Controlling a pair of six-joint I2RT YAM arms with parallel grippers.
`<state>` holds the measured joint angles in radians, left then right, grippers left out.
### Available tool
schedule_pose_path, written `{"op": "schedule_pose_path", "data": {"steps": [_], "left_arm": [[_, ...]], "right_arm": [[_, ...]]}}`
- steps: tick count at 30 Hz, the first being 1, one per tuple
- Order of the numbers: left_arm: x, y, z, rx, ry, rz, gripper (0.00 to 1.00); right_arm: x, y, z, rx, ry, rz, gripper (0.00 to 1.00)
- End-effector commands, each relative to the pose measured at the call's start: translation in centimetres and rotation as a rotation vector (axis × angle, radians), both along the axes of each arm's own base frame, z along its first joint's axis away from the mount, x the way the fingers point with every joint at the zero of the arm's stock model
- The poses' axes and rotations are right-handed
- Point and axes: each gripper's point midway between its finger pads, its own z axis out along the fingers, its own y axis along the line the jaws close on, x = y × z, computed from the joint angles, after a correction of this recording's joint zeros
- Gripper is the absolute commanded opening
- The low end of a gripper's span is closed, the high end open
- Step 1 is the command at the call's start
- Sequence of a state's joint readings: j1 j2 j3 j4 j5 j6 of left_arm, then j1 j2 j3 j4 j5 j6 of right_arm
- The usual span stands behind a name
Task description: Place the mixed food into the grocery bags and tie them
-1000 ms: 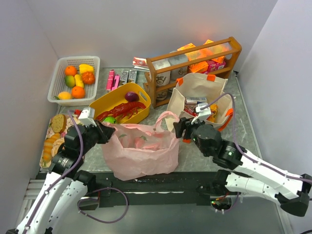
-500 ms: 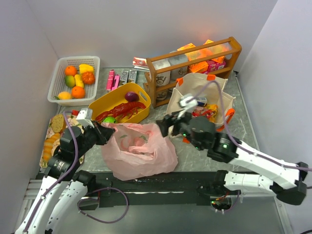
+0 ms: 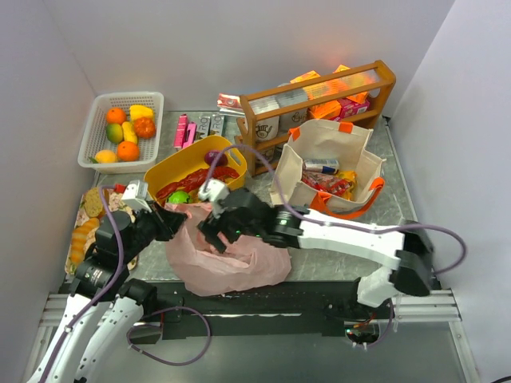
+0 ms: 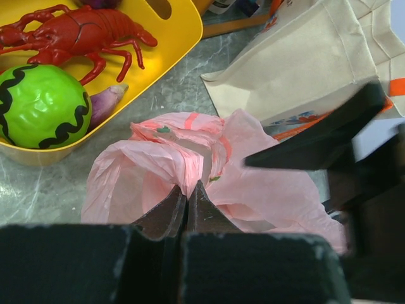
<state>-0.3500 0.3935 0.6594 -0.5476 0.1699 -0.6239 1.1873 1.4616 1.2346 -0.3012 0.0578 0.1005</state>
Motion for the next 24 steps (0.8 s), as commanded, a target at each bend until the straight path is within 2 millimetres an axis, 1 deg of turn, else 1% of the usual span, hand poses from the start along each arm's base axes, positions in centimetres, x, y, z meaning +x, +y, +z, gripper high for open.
{"op": "schedule_pose_path", "data": {"steps": [1,2,3,4,6,7,8,9,10,12,13,14,15,16,17,18,19,21,22,23,24], "left_arm": [[-0.1,0.2,0.7,-0.009,0.001,0.013,0.01],[-0.1,0.3,0.5,-0.006,0.005,0.016,0.01],[-0.2,0.2,0.4,-0.009,0.008,0.014,0.01],[-0.2,0.2,0.5,-0.011,0.006,0.016,0.01],[0.0,0.6,0.4,-0.008,0.012,0.041,0.01],[0.0,0.7,0.3,-0.012,0.023,0.053,0.01],[0.1,0.8,0.1,-0.012,0.032,0.062,0.01],[0.3,0.8,-0.1,-0.012,0.044,0.070,0.01],[0.5,1.1,-0.3,-0.015,0.058,0.095,0.01],[1.0,1.4,-0.9,-0.004,0.084,0.126,0.01],[1.1,1.7,-1.1,0.005,0.089,0.141,0.01],[1.4,1.8,-1.4,0.018,0.097,0.152,0.01],[1.6,1.8,-1.8,0.025,0.116,0.153,0.01],[1.8,1.6,-2.0,0.033,0.122,0.147,0.01],[1.6,1.2,-2.2,0.035,0.134,0.119,0.01],[1.7,1.0,-2.8,0.045,0.162,0.111,0.01],[1.7,0.9,-2.9,0.046,0.175,0.107,0.01],[1.5,0.4,-3.7,0.054,0.218,0.074,0.01],[1.5,0.3,-3.8,0.053,0.231,0.070,0.01],[1.2,0.3,-4.2,0.057,0.261,0.070,0.01],[1.0,-0.1,-4.6,0.063,0.283,0.044,0.01]], "right_arm": [[-2.6,1.6,-2.7,-0.131,0.055,0.135,0.87],[-3.1,1.3,-3.8,-0.164,0.081,0.144,0.87],[-3.6,1.1,-4.3,-0.171,0.097,0.152,0.85],[-4.0,0.9,-4.7,-0.168,0.119,0.163,0.78],[-4.8,-0.4,-6.0,-0.169,0.147,0.155,0.62],[-4.4,-1.2,-5.6,-0.157,0.138,0.133,0.43],[-4.2,-2.1,-6.5,-0.174,0.150,0.113,0.30],[-3.8,-2.8,-6.4,-0.179,0.153,0.094,0.18],[-2.5,-3.6,-5.3,-0.152,0.147,0.052,0.00],[-0.4,-4.6,-3.3,-0.107,0.116,-0.033,0.00],[0.4,-5.4,-1.2,-0.053,0.094,-0.064,0.00],[2.9,-6.8,0.1,-0.021,0.062,-0.172,0.00],[4.1,-7.7,1.2,0.015,0.046,-0.223,0.00],[5.0,-8.6,3.7,0.097,0.013,-0.264,0.00],[6.6,-10.3,4.1,0.135,0.015,-0.344,0.00],[7.1,-10.9,4.7,0.168,0.005,-0.368,0.00],[7.5,-11.6,6.3,0.231,-0.021,-0.385,0.00],[8.3,-13.2,5.8,0.238,-0.014,-0.463,0.00],[8.3,-13.8,6.1,0.255,-0.005,-0.493,0.00],[8.2,-14.3,5.8,0.242,0.005,-0.510,0.00],[8.2,-14.7,6.0,0.249,0.005,-0.519,0.00]]}}
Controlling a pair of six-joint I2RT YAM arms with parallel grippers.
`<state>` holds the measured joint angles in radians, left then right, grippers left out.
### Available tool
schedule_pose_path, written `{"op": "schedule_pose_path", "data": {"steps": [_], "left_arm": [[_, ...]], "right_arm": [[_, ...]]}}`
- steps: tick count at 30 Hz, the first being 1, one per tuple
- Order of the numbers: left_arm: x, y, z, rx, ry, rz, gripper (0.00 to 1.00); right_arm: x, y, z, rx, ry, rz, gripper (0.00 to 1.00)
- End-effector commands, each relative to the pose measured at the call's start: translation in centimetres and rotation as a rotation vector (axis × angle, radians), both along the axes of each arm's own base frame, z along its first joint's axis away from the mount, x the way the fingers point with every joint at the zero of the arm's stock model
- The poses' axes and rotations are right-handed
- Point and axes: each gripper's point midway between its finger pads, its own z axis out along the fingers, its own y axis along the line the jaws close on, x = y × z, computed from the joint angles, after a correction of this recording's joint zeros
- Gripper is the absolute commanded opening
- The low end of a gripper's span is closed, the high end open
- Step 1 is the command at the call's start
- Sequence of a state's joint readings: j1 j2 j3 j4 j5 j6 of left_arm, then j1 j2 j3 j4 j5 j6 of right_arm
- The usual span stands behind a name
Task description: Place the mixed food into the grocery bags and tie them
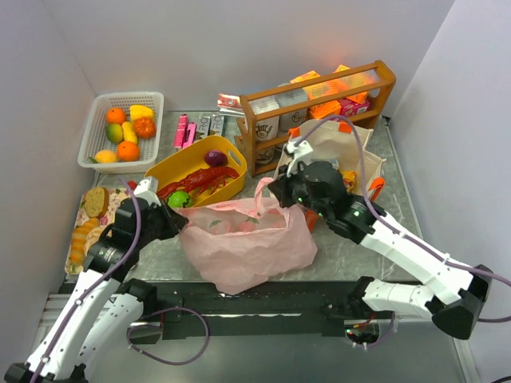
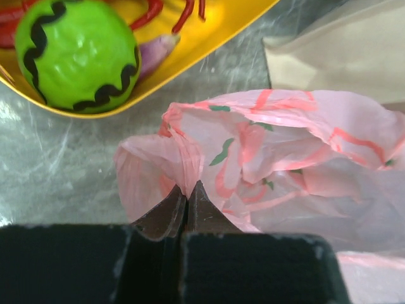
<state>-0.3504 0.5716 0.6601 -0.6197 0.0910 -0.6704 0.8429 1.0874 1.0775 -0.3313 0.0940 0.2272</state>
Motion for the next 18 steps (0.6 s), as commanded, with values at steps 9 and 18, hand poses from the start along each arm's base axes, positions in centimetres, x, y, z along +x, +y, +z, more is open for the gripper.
{"op": "schedule_pose_path", "data": {"steps": [9,18], "left_arm": [[-1.1,-0.1,4.1,0.001,0.076,-0.014,0.93],[3.5,3.6,12.5,0.208,-0.052,0.151,0.96]], "right_arm": [[-0.3,-1.3,0.1,0.095,0.065,-0.092,0.00],[-0.4,-0.7,2.0,0.098,0.033,-0.038,0.00]]}}
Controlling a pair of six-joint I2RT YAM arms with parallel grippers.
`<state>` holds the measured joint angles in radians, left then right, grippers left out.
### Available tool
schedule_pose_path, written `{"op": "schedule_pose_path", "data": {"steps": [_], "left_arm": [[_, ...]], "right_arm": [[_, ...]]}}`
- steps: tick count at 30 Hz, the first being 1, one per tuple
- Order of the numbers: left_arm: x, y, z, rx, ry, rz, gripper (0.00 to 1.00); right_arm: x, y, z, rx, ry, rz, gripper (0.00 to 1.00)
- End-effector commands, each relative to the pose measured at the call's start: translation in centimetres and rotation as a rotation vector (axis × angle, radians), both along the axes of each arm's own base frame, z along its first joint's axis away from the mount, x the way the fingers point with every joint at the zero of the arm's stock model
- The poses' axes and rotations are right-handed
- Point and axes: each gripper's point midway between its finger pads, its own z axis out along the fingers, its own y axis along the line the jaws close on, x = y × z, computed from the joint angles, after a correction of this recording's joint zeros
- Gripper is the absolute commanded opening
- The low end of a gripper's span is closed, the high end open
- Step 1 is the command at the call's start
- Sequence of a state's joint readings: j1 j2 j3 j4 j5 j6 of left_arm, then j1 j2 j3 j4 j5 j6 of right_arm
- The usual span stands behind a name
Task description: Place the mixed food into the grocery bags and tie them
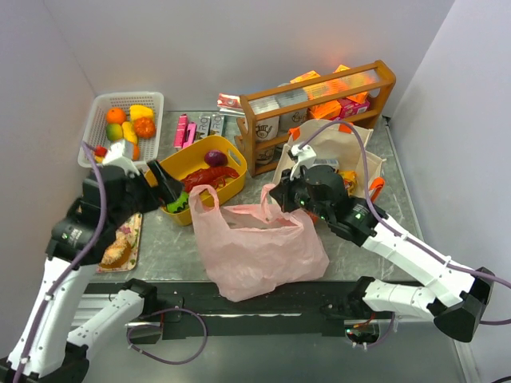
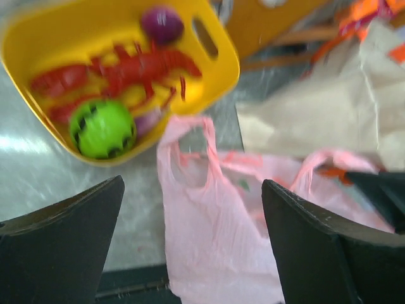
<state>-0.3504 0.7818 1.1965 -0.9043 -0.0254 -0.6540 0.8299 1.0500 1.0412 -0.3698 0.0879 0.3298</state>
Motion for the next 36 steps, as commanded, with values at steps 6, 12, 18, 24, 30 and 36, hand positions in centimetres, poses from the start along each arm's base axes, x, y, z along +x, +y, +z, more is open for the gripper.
{"op": "schedule_pose_path", "data": {"steps": [6,12,18,24,30,36], "left_arm": [[8.7,1.6,-6.5,0.161,0.273,0.001,0.96],[11.5,2.1,-9.9,0.168,0.336,-0.027,0.96],[10.9,2.1,-14.1,0.178,0.464,-0.034,0.96],[9.6,2.3,-15.9,0.187,0.538,-0.034,0.96],[10.0,1.8,-17.5,0.169,0.584,-0.054,0.96],[9.5,0.9,-18.7,0.129,0.625,-0.088,0.95]], "right_arm": [[1.2,0.9,4.3,0.053,-0.080,0.014,0.00],[1.4,1.1,4.2,0.044,-0.083,0.025,0.00],[1.7,1.5,4.2,0.027,-0.080,0.050,0.00],[2.0,1.3,4.2,0.024,-0.086,0.035,0.00],[2.1,0.9,4.4,0.029,-0.093,0.019,0.00],[2.1,0.4,4.3,0.024,-0.098,-0.003,0.00]]}}
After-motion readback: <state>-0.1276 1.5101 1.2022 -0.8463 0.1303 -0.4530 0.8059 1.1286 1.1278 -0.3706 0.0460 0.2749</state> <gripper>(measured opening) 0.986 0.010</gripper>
